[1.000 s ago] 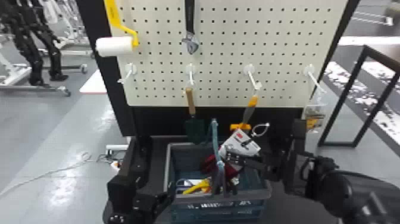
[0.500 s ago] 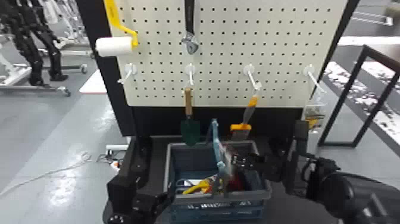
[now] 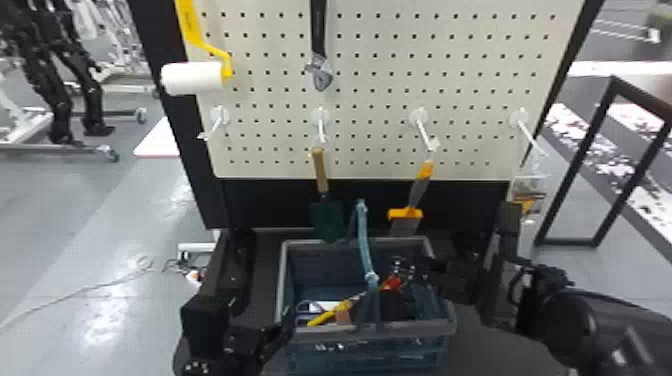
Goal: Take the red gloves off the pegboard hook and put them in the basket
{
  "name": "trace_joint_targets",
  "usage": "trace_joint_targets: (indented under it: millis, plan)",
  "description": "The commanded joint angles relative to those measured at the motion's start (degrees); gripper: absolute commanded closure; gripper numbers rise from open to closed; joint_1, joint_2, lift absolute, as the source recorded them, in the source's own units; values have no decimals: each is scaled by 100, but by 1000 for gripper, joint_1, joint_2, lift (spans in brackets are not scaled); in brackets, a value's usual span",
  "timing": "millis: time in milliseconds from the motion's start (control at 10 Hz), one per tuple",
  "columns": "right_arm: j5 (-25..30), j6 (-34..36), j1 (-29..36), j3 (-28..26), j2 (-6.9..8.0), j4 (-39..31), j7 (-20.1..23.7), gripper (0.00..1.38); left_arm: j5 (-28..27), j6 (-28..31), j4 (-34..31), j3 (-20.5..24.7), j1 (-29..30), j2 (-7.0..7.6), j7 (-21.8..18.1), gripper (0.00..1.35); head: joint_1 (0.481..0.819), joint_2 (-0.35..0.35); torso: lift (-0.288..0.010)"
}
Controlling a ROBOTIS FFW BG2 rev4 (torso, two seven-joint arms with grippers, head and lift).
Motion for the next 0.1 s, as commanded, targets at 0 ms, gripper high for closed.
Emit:
trace_joint_targets:
  millis: [0]
  plan:
    - [0,-20,-4,0,0,0,1,245,0,0,-2,0,-1,0,0,243,549,0,-100]
